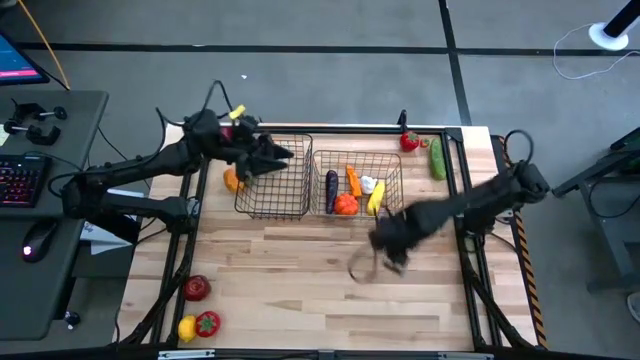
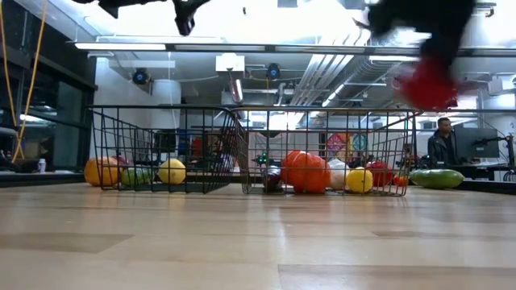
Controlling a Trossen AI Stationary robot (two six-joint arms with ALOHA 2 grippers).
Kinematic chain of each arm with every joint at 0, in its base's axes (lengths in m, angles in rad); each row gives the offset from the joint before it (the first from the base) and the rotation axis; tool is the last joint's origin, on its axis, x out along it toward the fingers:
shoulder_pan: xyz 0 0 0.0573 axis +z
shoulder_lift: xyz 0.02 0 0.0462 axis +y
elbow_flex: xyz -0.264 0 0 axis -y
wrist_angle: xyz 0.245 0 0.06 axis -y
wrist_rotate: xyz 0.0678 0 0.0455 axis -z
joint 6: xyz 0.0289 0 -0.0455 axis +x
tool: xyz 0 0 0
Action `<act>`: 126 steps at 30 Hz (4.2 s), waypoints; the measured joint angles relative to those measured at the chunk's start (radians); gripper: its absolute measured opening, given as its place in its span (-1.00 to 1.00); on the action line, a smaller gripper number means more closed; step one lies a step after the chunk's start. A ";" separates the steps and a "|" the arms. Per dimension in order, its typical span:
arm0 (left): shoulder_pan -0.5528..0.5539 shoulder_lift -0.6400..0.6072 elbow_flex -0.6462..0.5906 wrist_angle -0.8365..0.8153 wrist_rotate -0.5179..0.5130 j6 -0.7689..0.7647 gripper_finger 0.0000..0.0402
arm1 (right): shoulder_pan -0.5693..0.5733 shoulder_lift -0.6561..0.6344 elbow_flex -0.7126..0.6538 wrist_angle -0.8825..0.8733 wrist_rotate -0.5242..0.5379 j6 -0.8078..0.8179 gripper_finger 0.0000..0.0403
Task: Sort produce into baskets
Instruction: Put the bottom right tomato into the left wire basket, then put the bottom red apple into the left wire basket
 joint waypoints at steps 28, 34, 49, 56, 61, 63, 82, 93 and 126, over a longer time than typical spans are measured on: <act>0.075 -0.164 0.000 0.263 0.108 -0.228 0.37 | -0.492 0.452 0.258 1.463 -0.171 -0.244 0.34; 0.075 -0.162 0.000 0.258 0.094 -0.245 0.37 | -0.497 0.459 0.303 1.455 -0.077 -0.234 0.36; 0.071 -0.162 0.000 0.217 0.085 -0.279 0.37 | -0.509 0.459 0.312 1.403 -0.129 -0.217 0.51; 0.071 -0.162 0.000 0.211 0.114 -0.279 0.37 | -0.513 0.459 0.311 1.380 -0.106 -0.248 0.94; 0.071 -0.162 0.000 0.210 0.148 -0.279 0.37 | -0.539 0.459 0.352 1.375 -0.079 -0.287 0.85; 0.071 -0.162 0.000 0.204 0.166 -0.278 0.37 | -0.570 0.448 0.377 1.347 -0.132 -0.295 0.85; -0.240 0.172 0.000 -0.565 -0.050 -0.036 0.37 | -0.628 -0.078 0.458 0.382 0.069 -0.592 0.84; -0.631 0.254 0.127 -1.157 -0.325 -0.267 0.37 | -0.374 -0.345 0.458 -0.104 0.396 -0.429 0.84; -0.948 0.293 0.207 -1.571 -0.339 -0.571 0.78 | 0.000 -0.170 0.457 -0.157 0.583 -0.185 0.84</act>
